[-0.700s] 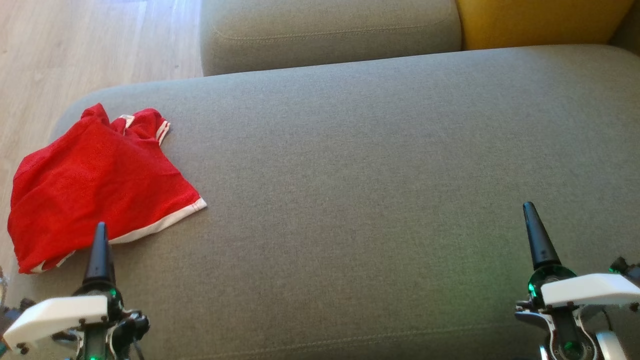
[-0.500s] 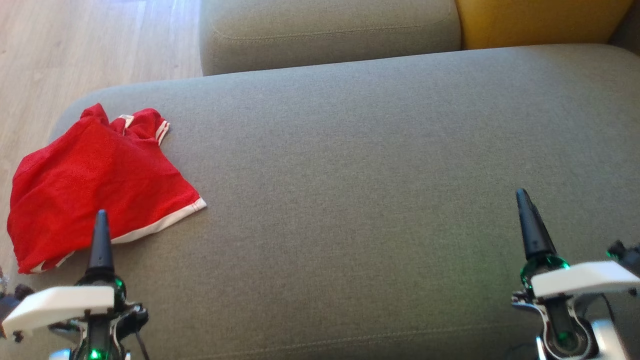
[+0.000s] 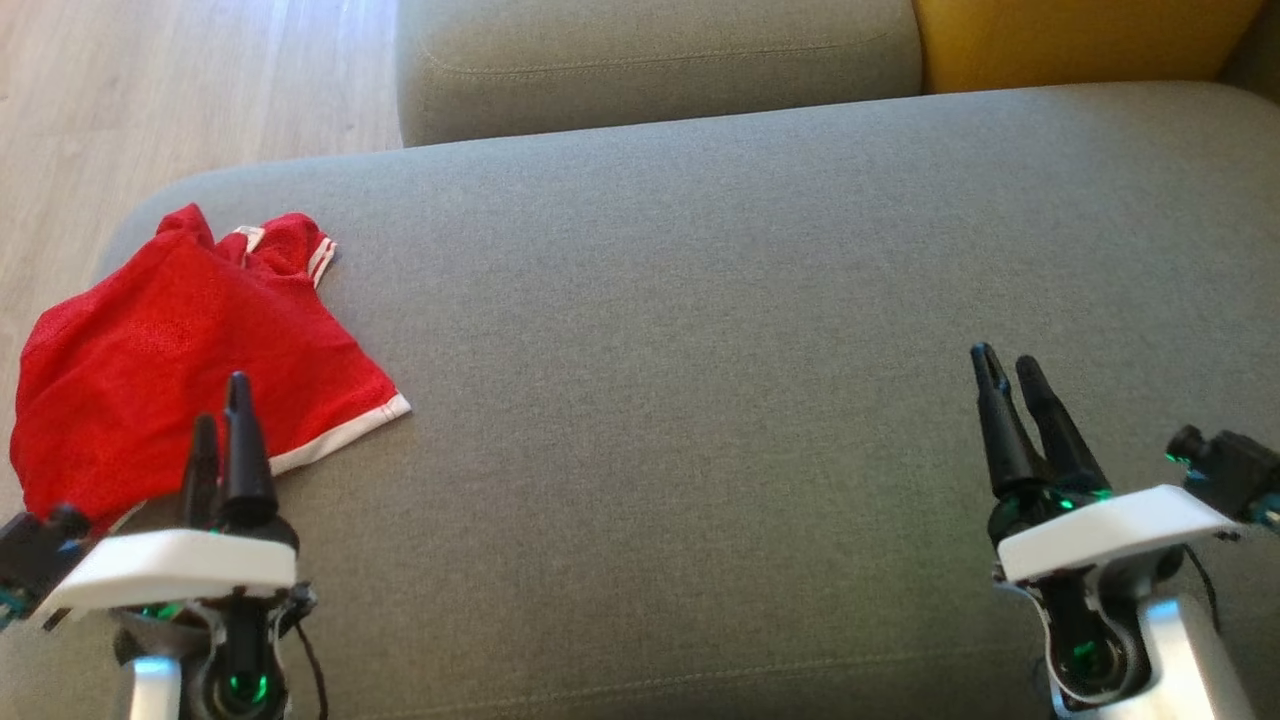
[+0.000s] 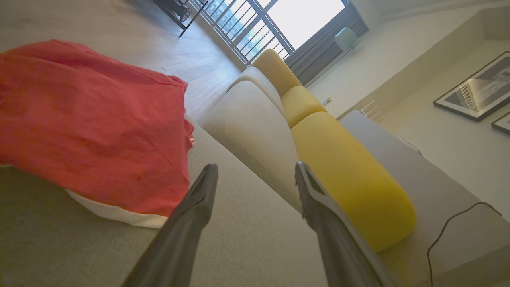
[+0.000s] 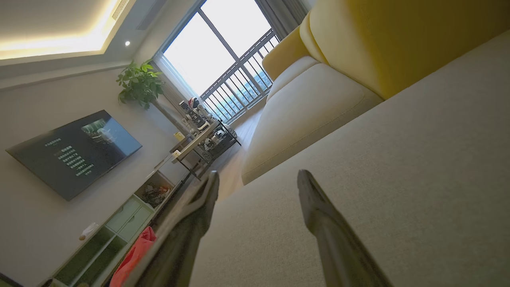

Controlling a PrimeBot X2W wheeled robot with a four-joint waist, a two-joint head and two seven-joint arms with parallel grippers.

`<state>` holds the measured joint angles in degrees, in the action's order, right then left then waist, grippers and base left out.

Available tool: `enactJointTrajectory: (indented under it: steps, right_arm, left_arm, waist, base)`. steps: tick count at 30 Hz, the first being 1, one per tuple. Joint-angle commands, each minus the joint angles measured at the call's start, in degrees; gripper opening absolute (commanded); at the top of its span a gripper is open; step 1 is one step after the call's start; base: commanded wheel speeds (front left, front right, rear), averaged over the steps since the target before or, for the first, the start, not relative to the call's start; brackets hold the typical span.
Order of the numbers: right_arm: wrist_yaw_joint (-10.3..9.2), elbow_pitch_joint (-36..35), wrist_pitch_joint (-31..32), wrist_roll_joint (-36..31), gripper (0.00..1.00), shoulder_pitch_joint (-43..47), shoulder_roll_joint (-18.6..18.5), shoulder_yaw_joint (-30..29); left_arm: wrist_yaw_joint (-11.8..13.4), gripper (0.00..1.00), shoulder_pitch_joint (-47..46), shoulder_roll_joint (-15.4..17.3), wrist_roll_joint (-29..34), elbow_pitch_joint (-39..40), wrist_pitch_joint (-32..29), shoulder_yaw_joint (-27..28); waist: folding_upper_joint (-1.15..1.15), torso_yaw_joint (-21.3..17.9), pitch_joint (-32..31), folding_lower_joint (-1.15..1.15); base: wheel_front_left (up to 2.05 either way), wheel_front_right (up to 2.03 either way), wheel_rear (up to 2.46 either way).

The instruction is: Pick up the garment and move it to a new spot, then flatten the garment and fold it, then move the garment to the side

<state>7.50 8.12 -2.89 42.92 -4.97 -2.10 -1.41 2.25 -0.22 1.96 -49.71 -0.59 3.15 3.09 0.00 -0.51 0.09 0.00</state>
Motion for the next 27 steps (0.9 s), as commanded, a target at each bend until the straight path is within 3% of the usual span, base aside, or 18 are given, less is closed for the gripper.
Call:
enactJointTrajectory:
  steps: [1, 15, 16, 20, 27]
  right_arm:
    - [0.0, -3.06, -0.84, -2.7, 1.0, -3.74, -0.51, 1.17]
    - [-0.01, -5.3, -3.21, -15.68, 1.0, -4.49, -0.57, 3.2]
    - [-0.01, -5.3, -3.21, -15.68, 1.0, -4.49, -0.57, 3.2]
    - [-0.01, -5.15, -3.88, -19.04, 1.0, -4.51, -0.58, 3.76]
    - [-0.01, -4.91, -5.07, -24.79, 1.0, -4.52, -0.61, 4.71]
  left_arm:
    - [0.91, 1.0, -2.92, 1.61, 2.85, 3.13, 0.69, 0.06]
    - [11.47, 1.0, -2.99, 10.79, 18.02, 1.31, 3.04, -13.08]
    - [11.47, 1.0, -2.99, 10.79, 18.02, 1.31, 3.04, -13.08]
    - [15.81, 1.0, -3.53, 13.24, 21.55, -0.01, 3.71, -16.98]
    - [20.78, 1.0, -4.78, 16.27, 25.49, -2.86, 4.88, -22.81]
  waist:
    - [0.0, -0.02, 0.0, 0.0]
    - [0.0, 0.01, -0.43, 0.0]
    - [0.0, 0.01, -0.43, 0.0]
    - [0.0, -0.01, -0.61, 0.0]
    - [0.0, -0.1, -0.92, 0.0]
  base:
    - [0.0, 0.0, 0.0]
    - [0.0, 0.0, 0.0]
    - [0.0, 0.0, 0.0]
    - [0.0, 0.0, 0.0]
    - [0.0, 0.0, 0.0]
